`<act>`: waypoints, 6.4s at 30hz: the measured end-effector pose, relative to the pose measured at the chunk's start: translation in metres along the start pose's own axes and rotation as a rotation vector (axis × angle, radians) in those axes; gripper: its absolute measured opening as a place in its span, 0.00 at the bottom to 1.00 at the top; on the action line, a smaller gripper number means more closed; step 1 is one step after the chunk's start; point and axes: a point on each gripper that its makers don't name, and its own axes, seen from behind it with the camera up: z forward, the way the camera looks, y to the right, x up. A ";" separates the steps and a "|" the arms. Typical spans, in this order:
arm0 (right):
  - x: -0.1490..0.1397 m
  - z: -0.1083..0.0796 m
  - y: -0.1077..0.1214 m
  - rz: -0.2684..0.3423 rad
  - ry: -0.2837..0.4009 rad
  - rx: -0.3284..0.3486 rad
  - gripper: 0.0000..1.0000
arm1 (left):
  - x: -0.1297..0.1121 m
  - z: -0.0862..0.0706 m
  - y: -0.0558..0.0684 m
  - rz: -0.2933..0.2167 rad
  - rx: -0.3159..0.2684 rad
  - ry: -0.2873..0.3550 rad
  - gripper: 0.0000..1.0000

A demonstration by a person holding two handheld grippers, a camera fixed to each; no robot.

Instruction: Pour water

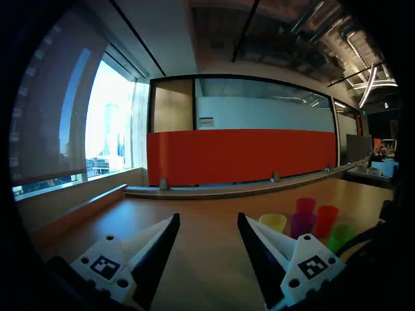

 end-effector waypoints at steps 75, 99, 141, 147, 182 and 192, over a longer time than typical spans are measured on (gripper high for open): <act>0.008 0.008 0.013 -0.007 -0.017 -0.041 0.90 | -0.048 0.013 0.006 -0.033 0.052 -0.002 0.81; 0.020 -0.003 0.019 -0.102 0.030 -0.040 0.93 | -0.048 0.014 0.009 -0.029 0.041 -0.003 0.87; -0.047 0.009 0.049 -0.059 0.001 -0.087 0.98 | -0.048 0.014 0.008 -0.029 0.041 -0.002 0.87; -0.056 0.013 0.049 -0.076 -0.014 -0.093 0.98 | -0.048 0.014 0.008 -0.029 0.041 -0.002 0.87; -0.069 0.013 0.051 -0.059 -0.049 -0.104 0.98 | -0.048 0.014 0.008 -0.029 0.041 -0.002 0.87; -0.069 0.012 0.052 -0.058 -0.049 -0.106 0.98 | -0.048 0.014 0.009 -0.029 0.041 -0.002 0.87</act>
